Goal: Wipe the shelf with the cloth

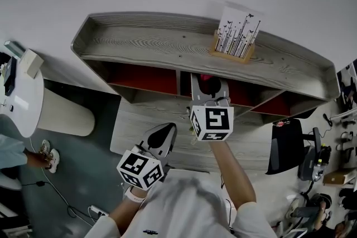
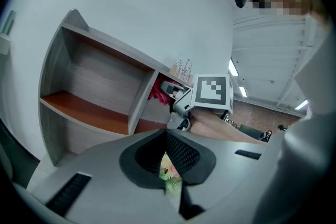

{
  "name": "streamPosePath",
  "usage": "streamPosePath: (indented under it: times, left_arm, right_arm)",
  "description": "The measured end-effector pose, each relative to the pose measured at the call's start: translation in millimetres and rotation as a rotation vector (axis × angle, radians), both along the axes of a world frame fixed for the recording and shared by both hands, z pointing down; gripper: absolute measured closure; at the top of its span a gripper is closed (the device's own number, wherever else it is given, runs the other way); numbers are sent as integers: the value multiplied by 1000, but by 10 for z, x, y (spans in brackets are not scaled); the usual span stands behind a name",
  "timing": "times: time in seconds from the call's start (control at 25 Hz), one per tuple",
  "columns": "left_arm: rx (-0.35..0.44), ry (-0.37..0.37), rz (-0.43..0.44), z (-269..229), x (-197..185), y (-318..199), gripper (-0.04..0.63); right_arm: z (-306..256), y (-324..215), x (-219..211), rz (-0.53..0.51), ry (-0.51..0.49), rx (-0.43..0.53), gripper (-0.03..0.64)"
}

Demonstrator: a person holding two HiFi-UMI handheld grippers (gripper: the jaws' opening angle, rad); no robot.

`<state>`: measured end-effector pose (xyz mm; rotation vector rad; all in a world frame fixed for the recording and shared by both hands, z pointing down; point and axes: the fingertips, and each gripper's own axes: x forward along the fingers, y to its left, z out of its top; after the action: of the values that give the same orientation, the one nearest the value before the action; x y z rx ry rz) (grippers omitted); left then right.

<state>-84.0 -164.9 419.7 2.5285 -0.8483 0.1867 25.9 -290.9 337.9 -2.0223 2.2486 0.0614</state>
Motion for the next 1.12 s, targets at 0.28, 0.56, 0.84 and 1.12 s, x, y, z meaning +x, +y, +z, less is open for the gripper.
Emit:
streamPosePath:
  times: [0.28, 0.56, 0.84, 1.12]
  left_arm:
    - [7, 0, -1, -23, 25, 2, 589]
    - [14, 7, -3, -53, 54, -13, 589]
    - [8, 1, 1, -27, 72, -21, 589]
    - [19, -4, 6, -42, 110, -31, 589]
  right_arm:
    - [-12, 127, -147, -53, 9, 9, 505]
    - [-27, 286, 79, 4, 35, 25, 495]
    - [-17, 479, 496, 110, -20, 36, 495]
    - [19, 760, 1113, 290, -92, 53, 495]
